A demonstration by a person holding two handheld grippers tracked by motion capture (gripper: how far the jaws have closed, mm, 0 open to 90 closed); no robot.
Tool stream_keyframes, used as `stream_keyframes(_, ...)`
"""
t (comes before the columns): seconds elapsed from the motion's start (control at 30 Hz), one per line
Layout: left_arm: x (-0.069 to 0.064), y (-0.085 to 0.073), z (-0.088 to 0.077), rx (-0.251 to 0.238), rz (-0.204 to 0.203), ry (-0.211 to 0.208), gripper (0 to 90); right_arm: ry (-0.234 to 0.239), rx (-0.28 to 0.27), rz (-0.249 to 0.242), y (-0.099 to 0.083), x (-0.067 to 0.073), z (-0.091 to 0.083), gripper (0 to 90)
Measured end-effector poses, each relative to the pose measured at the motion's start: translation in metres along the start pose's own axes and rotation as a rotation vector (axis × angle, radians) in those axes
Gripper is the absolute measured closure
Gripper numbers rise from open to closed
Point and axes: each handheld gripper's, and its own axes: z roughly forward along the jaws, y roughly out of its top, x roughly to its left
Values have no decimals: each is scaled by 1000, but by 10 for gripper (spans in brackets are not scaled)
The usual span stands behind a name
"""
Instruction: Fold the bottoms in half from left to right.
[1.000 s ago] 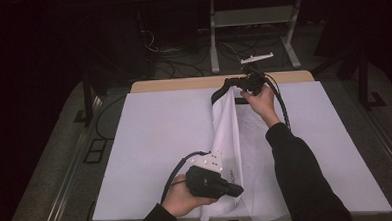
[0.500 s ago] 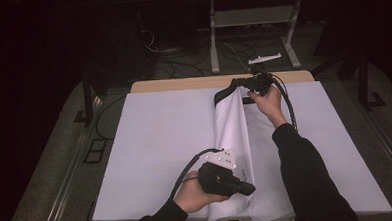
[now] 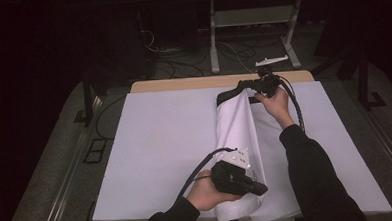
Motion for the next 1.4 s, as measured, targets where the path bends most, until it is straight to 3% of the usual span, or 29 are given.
stream_keyframes(0.67, 3, 14, 45, 19, 6, -13, 877, -1, 17, -8, -10, -22, -14, 858)
stream_keyframes(1.1, 9, 20, 71, 2, -20, -47, 877, -10, 44, 29, -30, -50, -21, 858)
stream_keyframes(1.4, 14, 22, 85, 4, -33, -52, 877, -13, 74, 17, -39, -58, -17, 857)
